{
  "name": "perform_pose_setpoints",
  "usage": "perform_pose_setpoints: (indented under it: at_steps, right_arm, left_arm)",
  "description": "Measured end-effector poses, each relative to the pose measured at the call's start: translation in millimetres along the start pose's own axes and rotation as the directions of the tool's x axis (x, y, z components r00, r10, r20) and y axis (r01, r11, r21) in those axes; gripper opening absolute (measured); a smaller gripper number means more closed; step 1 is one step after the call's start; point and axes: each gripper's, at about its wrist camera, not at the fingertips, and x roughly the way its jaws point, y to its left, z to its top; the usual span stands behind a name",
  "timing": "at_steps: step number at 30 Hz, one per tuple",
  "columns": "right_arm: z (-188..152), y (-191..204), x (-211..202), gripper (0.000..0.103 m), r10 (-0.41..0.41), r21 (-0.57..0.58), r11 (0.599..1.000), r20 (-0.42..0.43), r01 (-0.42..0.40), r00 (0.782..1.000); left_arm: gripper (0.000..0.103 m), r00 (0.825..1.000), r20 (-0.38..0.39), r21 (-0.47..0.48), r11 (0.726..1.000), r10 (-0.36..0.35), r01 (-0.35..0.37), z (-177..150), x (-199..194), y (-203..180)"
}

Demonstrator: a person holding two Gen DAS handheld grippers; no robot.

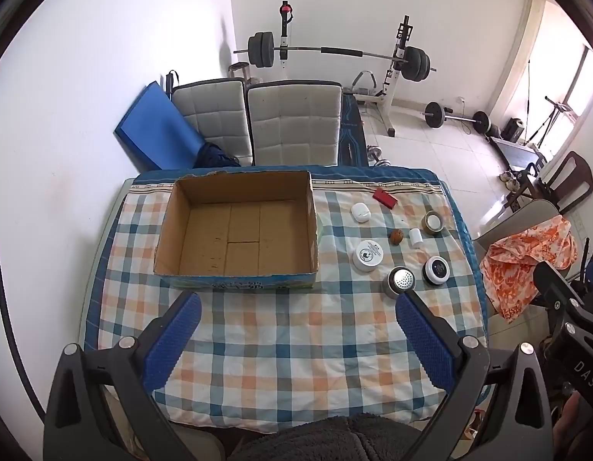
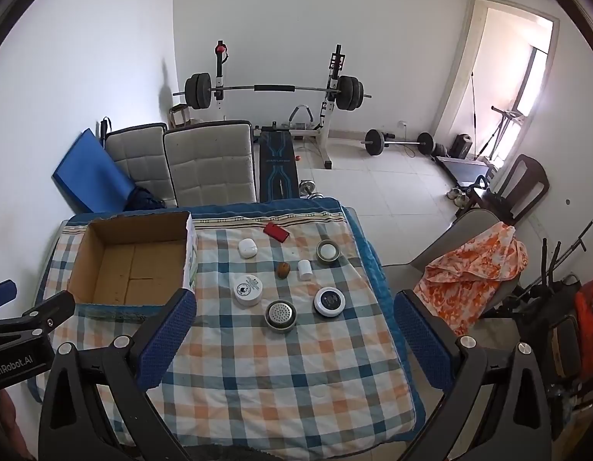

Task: Organize rigid objects

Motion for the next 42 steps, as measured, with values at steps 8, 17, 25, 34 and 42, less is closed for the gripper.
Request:
perform_pose_setpoints:
  at_steps: [8, 17, 25, 34, 42]
  right_arm:
    - [2, 4, 4, 0.103, 0.004, -0.007, 1.000, 0.000, -0.004, 1.000]
    - [5, 6, -3, 0.103, 0.001, -0.008, 1.000, 0.011, -0.001, 1.000]
    - [5, 6, -4, 0.103, -0.001, -0.006, 1.000, 0.013, 0.001, 1.000]
    - [5, 5, -5, 0.103, -0.002, -0.007, 1.000, 0.014, 0.002, 1.000]
    - [6, 5, -6, 0.103, -0.004, -0.005, 1.000, 0.017, 0.004, 1.000]
  left_arm:
    - [0.103, 1.000, 0.003, -0.001, 1.000, 0.002, -0.002, 0, 2, 2]
    - [0.103, 1.000, 0.006, -0.004, 1.000, -0.004, 0.004, 4, 2, 7]
    - [0.103, 1.000, 0.006, -0.005, 1.000, -0.004, 0.005, 7, -1, 5]
    - [0.103, 1.000, 0.015, -0.007, 1.000, -0.003, 0.003, 11, -7, 6]
    - [0.103, 1.000, 0.018, -0.007, 1.000, -0.003, 0.003, 13, -9, 5]
